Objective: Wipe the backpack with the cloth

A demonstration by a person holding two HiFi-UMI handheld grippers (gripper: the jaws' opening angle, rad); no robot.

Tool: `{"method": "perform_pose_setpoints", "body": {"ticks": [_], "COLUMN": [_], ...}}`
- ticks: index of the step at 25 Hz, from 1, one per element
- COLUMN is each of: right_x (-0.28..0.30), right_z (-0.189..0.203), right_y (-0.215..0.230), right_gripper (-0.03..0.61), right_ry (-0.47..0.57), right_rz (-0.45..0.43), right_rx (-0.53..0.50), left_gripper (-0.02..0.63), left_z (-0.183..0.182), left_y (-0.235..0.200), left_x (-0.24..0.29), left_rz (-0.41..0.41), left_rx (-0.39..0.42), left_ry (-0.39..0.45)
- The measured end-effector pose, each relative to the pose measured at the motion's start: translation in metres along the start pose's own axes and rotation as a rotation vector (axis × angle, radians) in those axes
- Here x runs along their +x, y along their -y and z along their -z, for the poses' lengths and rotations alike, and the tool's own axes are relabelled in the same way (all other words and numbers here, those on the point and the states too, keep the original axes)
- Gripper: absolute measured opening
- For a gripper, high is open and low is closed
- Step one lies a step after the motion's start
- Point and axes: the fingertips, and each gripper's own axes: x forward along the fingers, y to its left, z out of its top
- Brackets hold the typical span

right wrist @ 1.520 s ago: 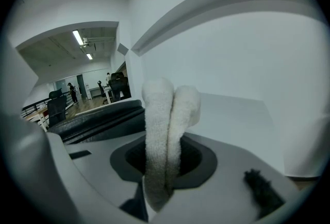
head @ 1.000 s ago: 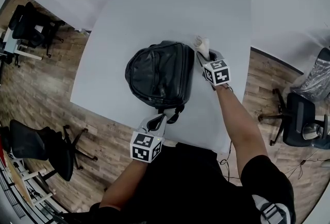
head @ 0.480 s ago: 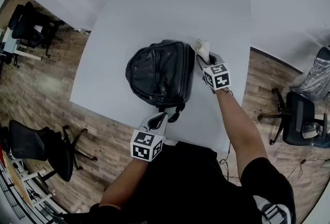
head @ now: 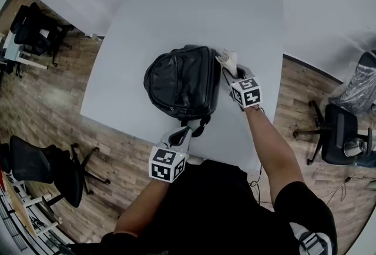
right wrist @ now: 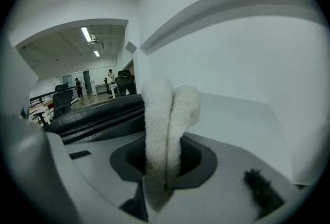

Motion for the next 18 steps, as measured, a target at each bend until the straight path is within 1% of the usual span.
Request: {"method": "perform_pose_setpoints", "body": {"ticks": [10,18], "right_x": [-0.018,-0.038], "right_z": [0.006,0.018], "right_y": [-0.02,-0.043], "right_gripper": [0.093,0.093], "right_ry": [-0.002,0.014], "right_rz": [-0.016,-0.031], "right_rx": [-0.003,0.025], "left_gripper": [0.006,0.006], "left_z": [0.0,0.008], "left_y": [0.003,0.013], "left_x": [-0.008,-0.01], "left_rz": [0.002,0.013], "left_rx": [-0.011,0.002], "left_ry": [0.02,0.019]}}
